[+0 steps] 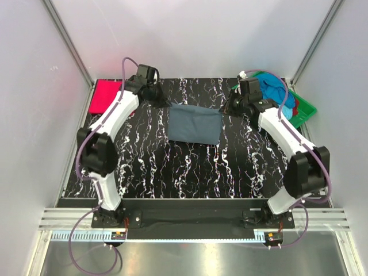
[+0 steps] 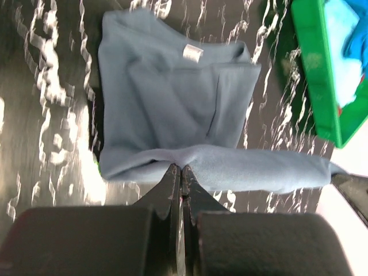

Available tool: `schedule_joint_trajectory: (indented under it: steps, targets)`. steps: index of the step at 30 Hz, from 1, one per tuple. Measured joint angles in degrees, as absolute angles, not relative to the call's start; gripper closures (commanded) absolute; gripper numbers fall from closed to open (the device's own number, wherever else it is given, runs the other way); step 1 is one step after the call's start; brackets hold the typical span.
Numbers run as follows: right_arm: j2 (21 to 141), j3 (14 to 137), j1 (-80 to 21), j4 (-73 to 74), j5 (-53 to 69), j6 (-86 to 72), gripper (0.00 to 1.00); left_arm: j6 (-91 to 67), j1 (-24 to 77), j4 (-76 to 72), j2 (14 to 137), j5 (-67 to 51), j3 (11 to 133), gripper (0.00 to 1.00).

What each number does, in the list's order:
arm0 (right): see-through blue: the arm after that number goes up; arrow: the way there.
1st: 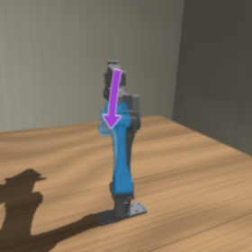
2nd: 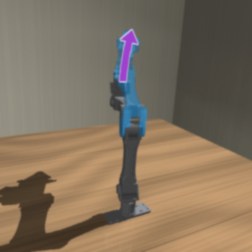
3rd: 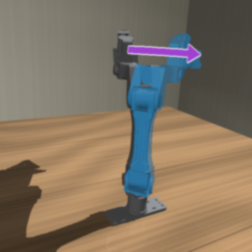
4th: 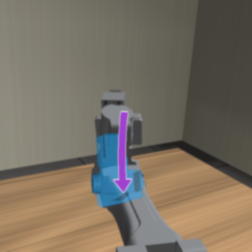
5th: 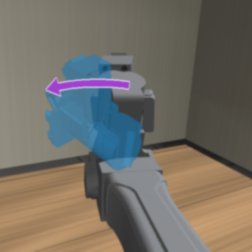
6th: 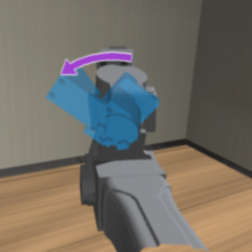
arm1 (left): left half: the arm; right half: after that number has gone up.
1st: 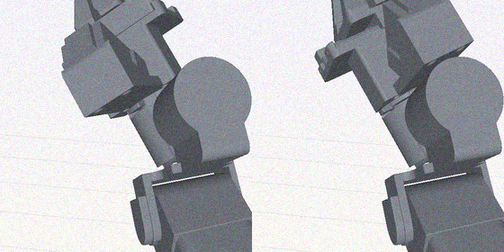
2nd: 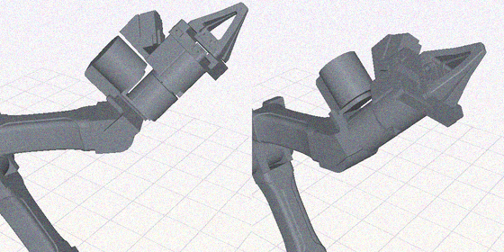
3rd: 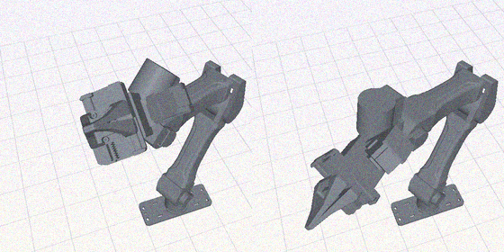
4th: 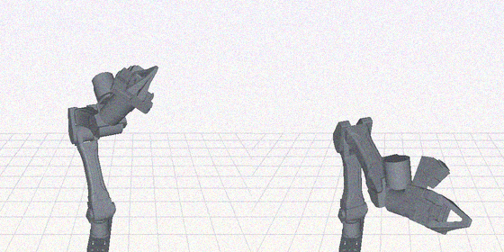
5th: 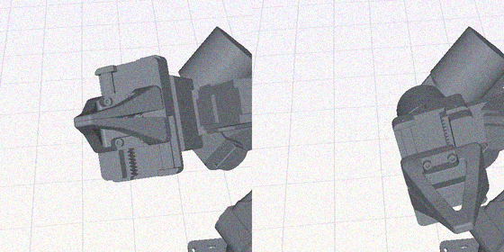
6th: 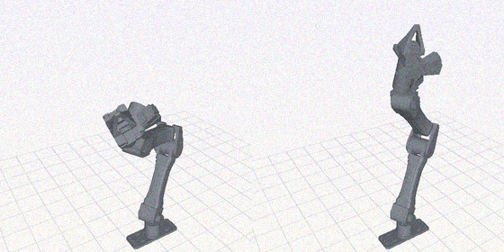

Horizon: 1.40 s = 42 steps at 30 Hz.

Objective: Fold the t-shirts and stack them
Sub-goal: Fold the tshirt

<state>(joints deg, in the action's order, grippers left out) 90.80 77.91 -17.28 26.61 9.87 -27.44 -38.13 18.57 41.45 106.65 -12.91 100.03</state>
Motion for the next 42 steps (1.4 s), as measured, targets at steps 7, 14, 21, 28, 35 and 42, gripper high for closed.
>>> schedule_joint_trajectory:
  steps: [7,14,21,28,35,42]
  targets:
    - [103.9,88.9,-14.3,25.9,12.8,-24.6,0.96,-36.4,15.3,41.3,124.1,-18.3,115.8,0.98]
    - [114.8,96.0,-12.7,25.7,13.1,-24.0,0.86,-35.8,13.4,38.6,135.6,-23.8,127.3,0.87]
    - [125.7,104.9,-10.9,25.7,13.7,-23.2,0.41,-36.6,11.1,30.7,141.5,-28.0,128.5,0.58]
    - [124.3,103.9,-9.2,26.4,14.7,-22.7,0.37,-34.1,9.1,28.2,136.1,-27.4,116.9,0.60]
    - [114.7,92.6,-9.1,26.9,23.5,-22.5,0.32,-30.8,11.9,26.1,123.5,-26.0,104.0,0.54]
    - [113.8,87.7,-9.1,27.0,28.7,-19.0,0.29,-26.6,13.9,26.7,119.3,-22.5,95.7,0.49]
